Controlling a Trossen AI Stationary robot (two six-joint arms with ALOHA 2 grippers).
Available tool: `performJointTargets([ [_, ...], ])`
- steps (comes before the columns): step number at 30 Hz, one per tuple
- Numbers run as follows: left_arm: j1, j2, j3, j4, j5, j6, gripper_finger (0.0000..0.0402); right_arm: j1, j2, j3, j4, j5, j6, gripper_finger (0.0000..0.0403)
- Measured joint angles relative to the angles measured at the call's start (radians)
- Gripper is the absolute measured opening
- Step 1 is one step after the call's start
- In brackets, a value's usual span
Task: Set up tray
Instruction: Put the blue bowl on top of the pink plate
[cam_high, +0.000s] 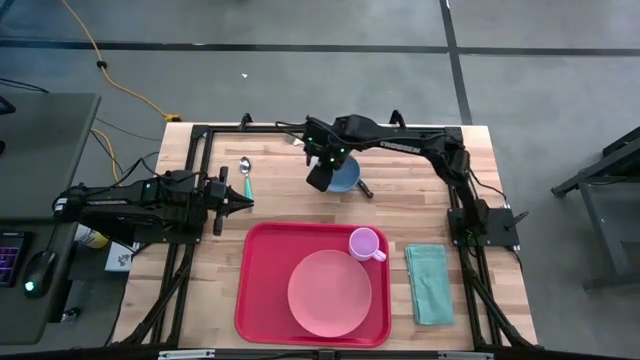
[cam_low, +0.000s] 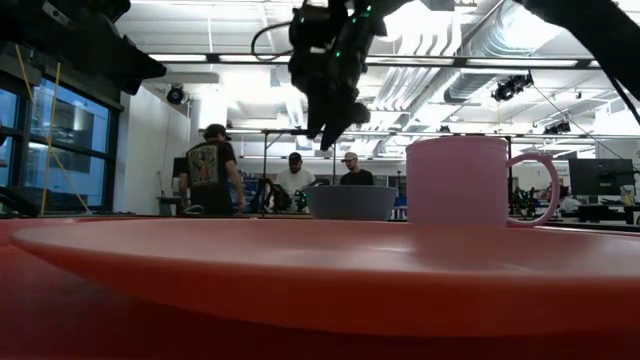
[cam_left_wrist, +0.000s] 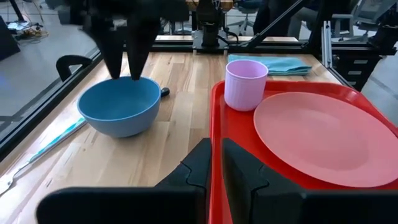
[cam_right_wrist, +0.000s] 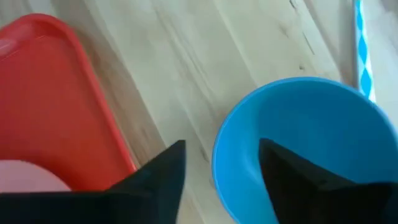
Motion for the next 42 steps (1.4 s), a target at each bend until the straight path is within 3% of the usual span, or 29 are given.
performJointTargets([
  [4,0.000,0.000,0.000,0.000,0.000,0.000,0.0067,-0.006,0.038,0.000,0.005,-0.002,0.029,0.0229],
  [8,0.000,0.000,0.000,0.000,0.000,0.000,0.0067,-0.008,0.072,0.000,0.014,-0.001,0.062,0.0238],
  [36,0.000,0.000,0.000,0.003,-0.001,-0.025,0.0067,0.001,0.192,0.000,0.100,0.051,0.145,0.0239],
  [42,0.000,0.000,0.000,0.003,-0.001,-0.026,0.0067,0.002,0.191,0.000,0.093,0.120,0.171,0.0205],
])
